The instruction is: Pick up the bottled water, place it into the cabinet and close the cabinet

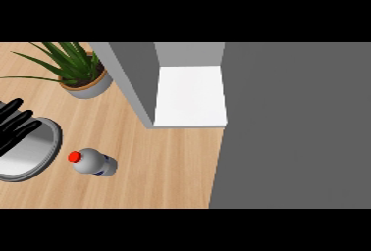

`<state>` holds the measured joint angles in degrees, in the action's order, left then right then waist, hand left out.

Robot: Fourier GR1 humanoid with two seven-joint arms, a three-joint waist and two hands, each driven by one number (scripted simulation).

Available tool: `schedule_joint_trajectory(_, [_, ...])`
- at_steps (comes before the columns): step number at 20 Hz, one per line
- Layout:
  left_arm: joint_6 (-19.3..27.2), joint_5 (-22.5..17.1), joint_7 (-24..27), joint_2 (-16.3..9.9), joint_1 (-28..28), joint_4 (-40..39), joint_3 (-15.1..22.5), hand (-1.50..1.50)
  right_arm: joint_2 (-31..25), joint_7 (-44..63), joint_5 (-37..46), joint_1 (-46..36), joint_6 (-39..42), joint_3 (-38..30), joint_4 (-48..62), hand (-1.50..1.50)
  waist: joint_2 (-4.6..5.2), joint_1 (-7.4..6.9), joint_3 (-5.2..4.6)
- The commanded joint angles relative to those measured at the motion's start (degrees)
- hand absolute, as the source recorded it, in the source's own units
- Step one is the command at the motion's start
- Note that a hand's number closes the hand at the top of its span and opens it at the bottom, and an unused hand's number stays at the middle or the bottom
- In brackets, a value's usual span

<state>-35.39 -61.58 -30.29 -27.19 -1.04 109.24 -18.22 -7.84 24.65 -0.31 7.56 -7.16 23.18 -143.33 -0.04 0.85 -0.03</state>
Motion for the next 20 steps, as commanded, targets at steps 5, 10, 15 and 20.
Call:
schedule_joint_trajectory(5, [-5.0, 16.6, 5.8, 6.1, 6.6, -10.9, 2.2, -1.5, -1.9, 6.0, 0.1, 2.0, -1.2, -0.4, -11.9, -1.5, 0.02, 0.33, -0.02])
schedule_joint_trajectory(10, [-9.8, 26.1, 11.0, 8.1, 8.9, -19.6, 2.3, -1.5, -1.9, 4.4, 3.4, 3.1, -1.8, 4.2, -11.5, -1.5, -0.03, 0.43, -0.04])
schedule_joint_trajectory(15, [-15.2, 36.5, 21.4, 11.6, 8.5, -27.8, 1.5, -1.5, -3.5, 6.2, -0.9, -1.2, -0.9, -2.0, -9.0, -1.5, 0.11, -0.25, -0.04])
schedule_joint_trajectory(20, [-16.7, 44.1, 28.4, 11.3, 12.1, -35.5, 0.9, -1.5, -2.4, 9.1, 3.2, -3.1, -3.8, 2.0, -10.2, -1.5, 0.07, 0.02, -0.07])
